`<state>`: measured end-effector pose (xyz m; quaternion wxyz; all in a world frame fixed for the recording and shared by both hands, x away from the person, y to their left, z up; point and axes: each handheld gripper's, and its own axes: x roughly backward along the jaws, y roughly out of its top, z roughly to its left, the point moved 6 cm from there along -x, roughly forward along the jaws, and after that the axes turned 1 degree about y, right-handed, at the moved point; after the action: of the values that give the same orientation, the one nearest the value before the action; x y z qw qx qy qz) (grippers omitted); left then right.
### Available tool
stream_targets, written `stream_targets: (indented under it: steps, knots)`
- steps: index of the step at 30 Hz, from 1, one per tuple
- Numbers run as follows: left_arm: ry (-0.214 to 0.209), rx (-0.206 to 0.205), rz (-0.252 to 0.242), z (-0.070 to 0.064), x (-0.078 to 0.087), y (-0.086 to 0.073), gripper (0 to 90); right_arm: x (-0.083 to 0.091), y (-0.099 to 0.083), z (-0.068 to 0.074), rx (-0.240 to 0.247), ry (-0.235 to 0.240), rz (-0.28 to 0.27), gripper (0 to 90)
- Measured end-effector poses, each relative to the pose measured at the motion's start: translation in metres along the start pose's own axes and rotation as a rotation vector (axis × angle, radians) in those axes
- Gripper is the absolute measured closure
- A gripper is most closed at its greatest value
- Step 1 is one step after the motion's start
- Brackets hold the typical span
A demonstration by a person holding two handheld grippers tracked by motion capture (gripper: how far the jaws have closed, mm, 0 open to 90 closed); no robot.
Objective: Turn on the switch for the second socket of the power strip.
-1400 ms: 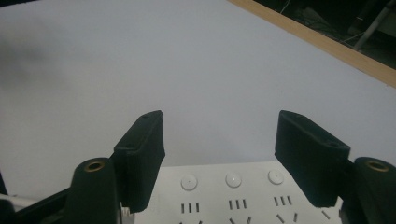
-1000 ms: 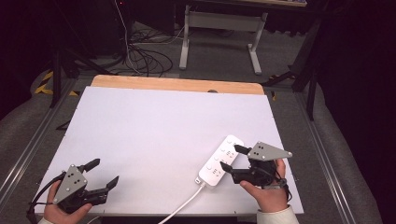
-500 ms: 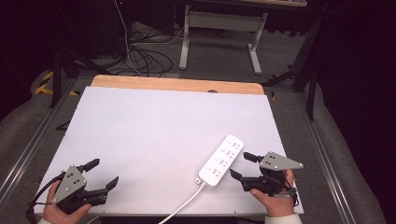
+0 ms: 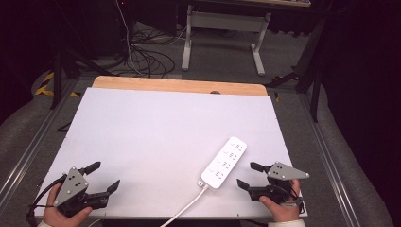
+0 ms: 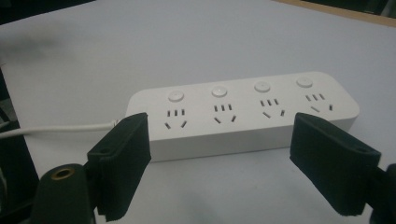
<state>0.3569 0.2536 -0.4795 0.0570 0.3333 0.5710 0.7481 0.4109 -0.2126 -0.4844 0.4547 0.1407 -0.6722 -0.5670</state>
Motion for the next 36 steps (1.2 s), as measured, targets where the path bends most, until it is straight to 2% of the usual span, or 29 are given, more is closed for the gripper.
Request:
stream_targets:
  steps: [3, 7, 15, 18, 25, 29, 36]
  knots:
    - [0.004, -0.007, -0.002, 0.0, 0.0, 0.0, 17.6, -0.001, -0.007, -0.002, 0.008, -0.003, 0.012, 20.6]
    - [0.007, -0.005, 0.003, 0.001, 0.0, -0.001, 17.6, -0.004, -0.018, -0.003, 0.025, -0.02, 0.066, 20.5]
    - [0.006, -0.002, 0.015, 0.001, 0.002, -0.005, 17.3, -0.008, -0.034, -0.001, -0.008, 0.003, 0.11, 20.5]
    - [0.004, 0.002, 0.016, 0.001, -0.001, -0.005, 17.3, -0.01, -0.033, -0.001, -0.02, 0.005, 0.106, 20.7]
    - [0.011, 0.001, 0.01, 0.001, -0.003, -0.004, 17.1, -0.003, -0.026, -0.003, 0.001, -0.056, 0.051, 21.1]
    - [0.014, 0.013, 0.003, 0.003, -0.003, -0.004, 17.1, -0.003, -0.025, -0.001, 0.02, -0.048, 0.047, 21.3]
    - [0.008, 0.0, -0.005, 0.003, -0.002, -0.003, 17.2, -0.003, -0.024, 0.001, 0.043, -0.046, 0.056, 22.7]
